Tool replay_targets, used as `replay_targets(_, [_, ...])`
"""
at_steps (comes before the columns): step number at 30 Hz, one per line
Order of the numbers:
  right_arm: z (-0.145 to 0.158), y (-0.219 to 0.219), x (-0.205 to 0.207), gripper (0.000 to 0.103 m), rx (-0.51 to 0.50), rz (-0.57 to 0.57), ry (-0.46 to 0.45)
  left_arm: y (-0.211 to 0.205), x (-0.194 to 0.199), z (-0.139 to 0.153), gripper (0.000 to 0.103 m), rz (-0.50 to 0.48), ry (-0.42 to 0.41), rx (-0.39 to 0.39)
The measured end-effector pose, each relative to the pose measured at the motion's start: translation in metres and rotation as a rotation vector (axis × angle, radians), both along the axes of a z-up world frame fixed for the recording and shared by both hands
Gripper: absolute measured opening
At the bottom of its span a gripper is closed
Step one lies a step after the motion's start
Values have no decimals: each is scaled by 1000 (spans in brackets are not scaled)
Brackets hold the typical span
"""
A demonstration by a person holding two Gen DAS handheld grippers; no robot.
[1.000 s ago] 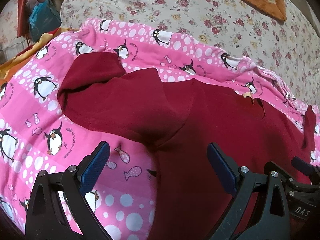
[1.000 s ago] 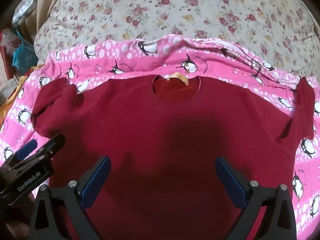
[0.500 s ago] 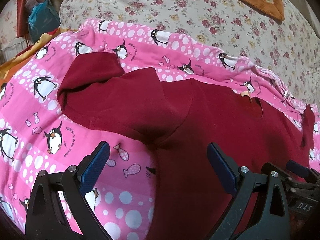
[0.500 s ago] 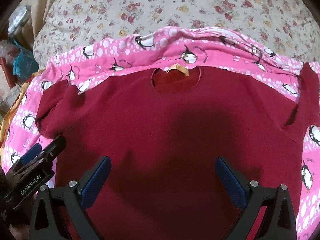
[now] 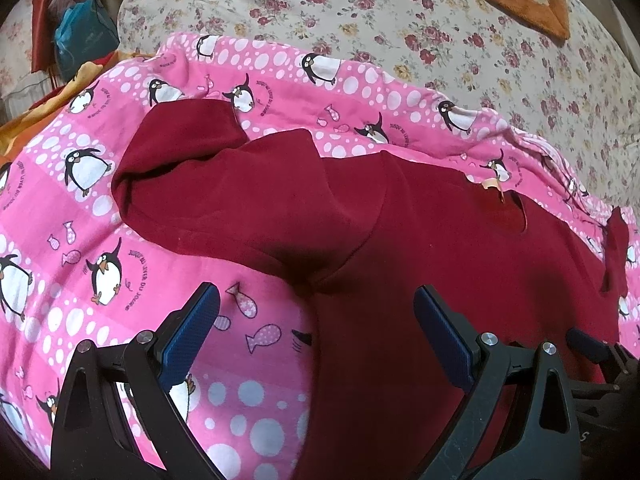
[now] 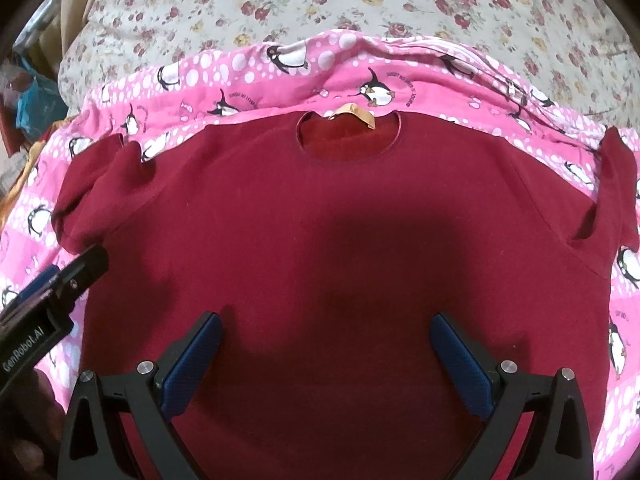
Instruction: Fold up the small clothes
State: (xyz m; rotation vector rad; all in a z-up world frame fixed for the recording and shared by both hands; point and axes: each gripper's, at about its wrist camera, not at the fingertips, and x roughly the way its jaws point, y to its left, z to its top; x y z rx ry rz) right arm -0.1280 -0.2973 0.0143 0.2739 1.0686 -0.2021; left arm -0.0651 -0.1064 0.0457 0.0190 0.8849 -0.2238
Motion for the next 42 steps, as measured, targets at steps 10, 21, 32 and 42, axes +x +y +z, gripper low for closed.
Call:
replay_targets(10, [1, 1, 0, 103, -3, 10, 19, -1, -1, 0, 98, -10, -1, 2])
replay_targets(21, [38, 18, 17, 103, -36, 76, -58, 18, 9, 5, 98, 45, -14, -2])
replay_targets(32, [39, 24, 26, 103, -29, 50, -87, 26, 11, 2, 98, 56, -3, 3])
replay_targets(42, [40, 35, 34, 99, -27, 83, -98, 31, 16, 1, 98, 68, 9, -8])
